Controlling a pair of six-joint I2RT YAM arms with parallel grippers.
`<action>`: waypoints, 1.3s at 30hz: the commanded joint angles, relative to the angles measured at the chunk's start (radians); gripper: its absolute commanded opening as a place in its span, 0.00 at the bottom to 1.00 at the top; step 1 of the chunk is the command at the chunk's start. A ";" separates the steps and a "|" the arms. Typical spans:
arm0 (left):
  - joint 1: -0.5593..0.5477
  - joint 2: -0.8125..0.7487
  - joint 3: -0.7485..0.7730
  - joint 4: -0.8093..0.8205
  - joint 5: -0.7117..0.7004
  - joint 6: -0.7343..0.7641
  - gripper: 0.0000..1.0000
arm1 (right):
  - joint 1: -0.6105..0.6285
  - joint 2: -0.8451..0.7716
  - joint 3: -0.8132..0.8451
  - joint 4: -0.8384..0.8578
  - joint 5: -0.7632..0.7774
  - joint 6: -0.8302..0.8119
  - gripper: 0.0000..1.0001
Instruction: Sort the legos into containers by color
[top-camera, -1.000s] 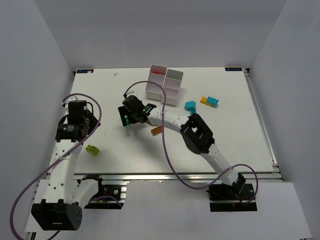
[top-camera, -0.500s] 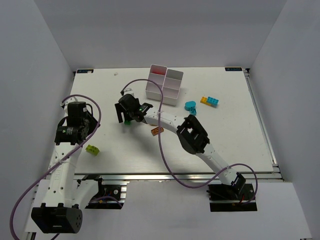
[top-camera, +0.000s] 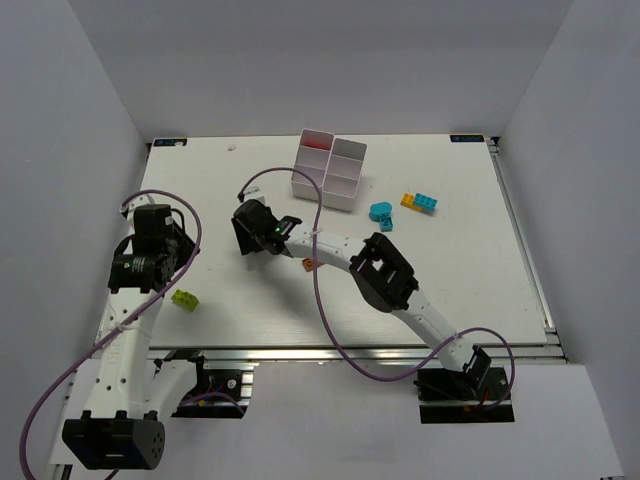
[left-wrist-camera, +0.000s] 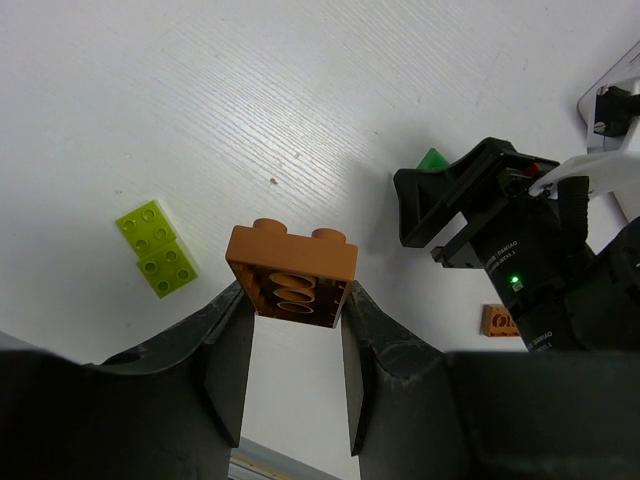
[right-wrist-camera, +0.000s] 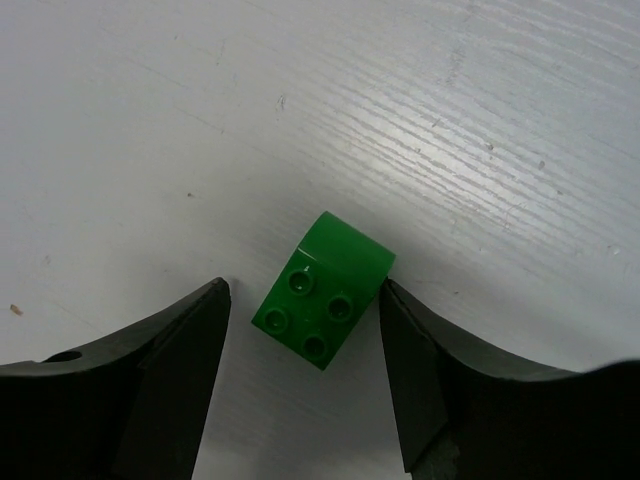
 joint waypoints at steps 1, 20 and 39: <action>0.004 -0.031 0.016 -0.011 -0.009 -0.007 0.00 | 0.011 -0.038 -0.057 -0.042 -0.007 0.007 0.65; 0.004 -0.068 -0.027 0.050 0.033 -0.073 0.00 | -0.096 -0.102 -0.117 0.082 -0.265 -0.310 0.00; 0.004 0.075 -0.234 0.596 0.510 -0.235 0.00 | -0.693 -0.520 -0.235 0.052 -0.698 -1.288 0.00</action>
